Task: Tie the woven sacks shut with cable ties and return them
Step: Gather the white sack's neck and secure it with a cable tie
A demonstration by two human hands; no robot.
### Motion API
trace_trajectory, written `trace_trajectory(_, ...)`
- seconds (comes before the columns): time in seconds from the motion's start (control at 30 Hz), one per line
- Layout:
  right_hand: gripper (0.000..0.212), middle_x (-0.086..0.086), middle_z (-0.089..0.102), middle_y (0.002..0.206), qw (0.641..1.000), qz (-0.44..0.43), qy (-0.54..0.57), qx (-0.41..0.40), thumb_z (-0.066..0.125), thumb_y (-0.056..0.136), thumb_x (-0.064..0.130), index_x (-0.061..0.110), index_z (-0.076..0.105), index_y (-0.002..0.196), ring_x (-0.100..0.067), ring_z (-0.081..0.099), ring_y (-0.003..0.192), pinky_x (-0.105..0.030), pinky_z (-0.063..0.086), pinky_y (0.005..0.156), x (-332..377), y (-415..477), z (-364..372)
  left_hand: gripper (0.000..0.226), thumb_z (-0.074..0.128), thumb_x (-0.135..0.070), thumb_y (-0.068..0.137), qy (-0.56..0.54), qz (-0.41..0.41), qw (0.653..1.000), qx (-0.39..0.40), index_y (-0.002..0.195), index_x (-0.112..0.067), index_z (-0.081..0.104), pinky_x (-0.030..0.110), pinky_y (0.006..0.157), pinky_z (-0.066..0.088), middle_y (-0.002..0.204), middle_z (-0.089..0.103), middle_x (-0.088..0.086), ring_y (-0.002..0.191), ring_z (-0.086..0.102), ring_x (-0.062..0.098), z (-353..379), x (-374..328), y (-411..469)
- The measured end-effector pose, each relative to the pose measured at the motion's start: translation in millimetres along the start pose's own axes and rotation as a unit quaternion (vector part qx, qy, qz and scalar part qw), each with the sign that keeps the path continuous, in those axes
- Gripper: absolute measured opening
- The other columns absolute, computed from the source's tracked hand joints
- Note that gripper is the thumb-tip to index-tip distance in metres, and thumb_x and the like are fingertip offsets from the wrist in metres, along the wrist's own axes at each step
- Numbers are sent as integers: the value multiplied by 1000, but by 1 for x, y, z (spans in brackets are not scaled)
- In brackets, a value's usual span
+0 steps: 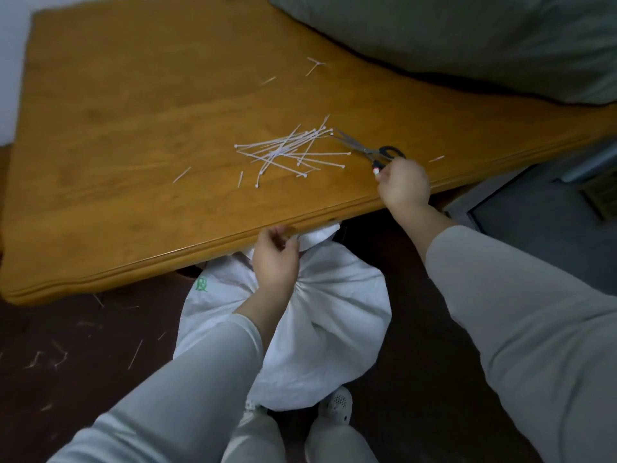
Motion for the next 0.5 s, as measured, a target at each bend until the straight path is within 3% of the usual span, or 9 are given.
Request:
trace_trajectory(0.07,30,-17,65,104,999,-1,46,-15,48,95,28,5,65,105,-34,59,98,-39,47,79,3,-13,-11,20,59,-19,87,-62,-6,997,51,106,-13,60,33,83,51,99,66,8,89,62,25,9,-14,-3)
trace_trajectory(0.13,30,-16,64,105,995,-29,97,-16,49,95,31,6,65,102,-33,58,98,-39,47,80,9,-37,-16,37,62,-25,88,-133,-23,985,111,121,-8,56,34,78,55,110,65,10,89,64,21,18,-29,-5)
trace_trajectory(0.23,26,-14,63,105,984,-86,156,7,53,93,30,8,66,97,-31,56,101,-38,44,83,20,-90,-8,63,69,-34,81,-231,-54,959,154,131,-3,47,36,95,50,119,61,8,105,62,20,23,-49,-6)
trace_trajectory(0.27,24,-13,63,104,981,-96,169,21,55,92,30,8,66,95,-31,56,102,-39,44,84,23,-106,-4,55,69,-34,80,-240,-50,957,155,123,-2,55,38,96,49,110,64,8,101,62,20,23,-52,-5)
trace_trajectory(0.33,23,-11,63,103,973,-84,208,59,58,89,31,9,66,93,-27,57,100,-40,46,85,27,-130,2,16,62,-22,88,-247,-44,957,144,90,-6,65,37,85,52,85,66,9,80,62,20,16,-55,-8)
trace_trajectory(0.4,23,-7,62,104,966,-65,246,49,61,87,33,12,65,93,-23,57,99,-39,47,85,30,-146,-2,20,53,-11,93,-247,-64,959,127,75,-9,60,29,70,53,73,63,8,66,60,18,6,-48,-11)
trace_trajectory(0.5,26,-8,57,116,966,-61,249,-18,60,85,24,11,62,107,-26,52,109,-38,46,91,29,-151,-9,20,54,-11,93,-256,-92,952,139,75,-8,60,23,55,52,58,68,0,52,61,11,-14,-35,-15)
Point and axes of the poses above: each hand's wrist, its own y-axis towards the middle knuckle, its own z-axis out of the palm, x = y × z, the point moved 3 cm from there along y, towards the middle knuckle
